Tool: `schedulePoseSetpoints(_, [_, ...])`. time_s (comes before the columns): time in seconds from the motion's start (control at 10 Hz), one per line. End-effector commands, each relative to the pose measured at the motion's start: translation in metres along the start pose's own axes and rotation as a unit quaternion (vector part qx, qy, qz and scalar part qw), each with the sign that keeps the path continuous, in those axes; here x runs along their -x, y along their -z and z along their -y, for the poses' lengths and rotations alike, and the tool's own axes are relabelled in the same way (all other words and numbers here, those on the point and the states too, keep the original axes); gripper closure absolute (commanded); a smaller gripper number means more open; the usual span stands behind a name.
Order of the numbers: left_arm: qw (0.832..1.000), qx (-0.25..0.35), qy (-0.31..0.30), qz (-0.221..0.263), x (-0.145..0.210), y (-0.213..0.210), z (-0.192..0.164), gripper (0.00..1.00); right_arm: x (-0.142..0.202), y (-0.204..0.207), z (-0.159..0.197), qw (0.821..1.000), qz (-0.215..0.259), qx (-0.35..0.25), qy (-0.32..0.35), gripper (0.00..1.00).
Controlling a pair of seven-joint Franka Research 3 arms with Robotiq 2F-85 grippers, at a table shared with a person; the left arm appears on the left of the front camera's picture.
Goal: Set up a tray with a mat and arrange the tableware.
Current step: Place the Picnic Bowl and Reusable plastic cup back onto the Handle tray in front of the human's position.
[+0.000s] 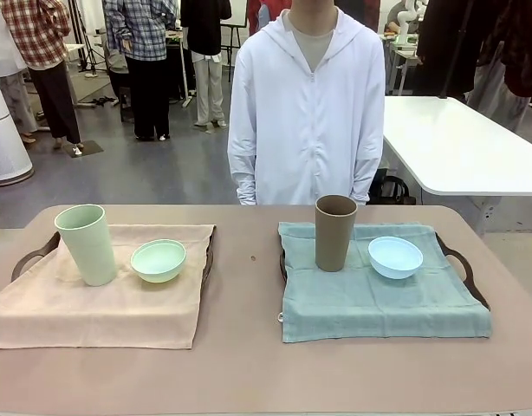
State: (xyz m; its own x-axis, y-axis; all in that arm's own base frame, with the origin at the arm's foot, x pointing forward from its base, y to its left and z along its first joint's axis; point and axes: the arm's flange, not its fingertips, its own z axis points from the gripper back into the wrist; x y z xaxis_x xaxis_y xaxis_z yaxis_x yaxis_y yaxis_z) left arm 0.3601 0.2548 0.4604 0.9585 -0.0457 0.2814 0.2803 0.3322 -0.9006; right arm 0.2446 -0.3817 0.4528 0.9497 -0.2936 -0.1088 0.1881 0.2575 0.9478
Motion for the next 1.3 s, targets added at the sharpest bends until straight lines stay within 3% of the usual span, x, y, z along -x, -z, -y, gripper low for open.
schedulePoseSetpoints(0.0, [0.999,0.029,0.007,0.027,-0.009,-0.010,-0.006,0.00,-0.013,-0.010,0.003,0.999,-0.009,-0.030,-0.012,0.03])
schedulePoseSetpoints(0.2, [0.998,0.049,0.022,0.032,-0.012,0.000,-0.014,0.00,-0.022,0.004,0.000,0.999,-0.009,-0.029,-0.010,0.03])
schedulePoseSetpoints(0.3, [0.999,0.026,-0.005,0.028,-0.004,-0.008,-0.010,0.00,-0.008,0.004,0.005,1.000,-0.006,-0.029,-0.001,0.03])
schedulePoseSetpoints(1.2, [0.999,0.026,-0.005,0.028,-0.004,-0.008,-0.010,0.00,-0.008,0.004,0.005,1.000,-0.006,-0.029,-0.001,0.03])
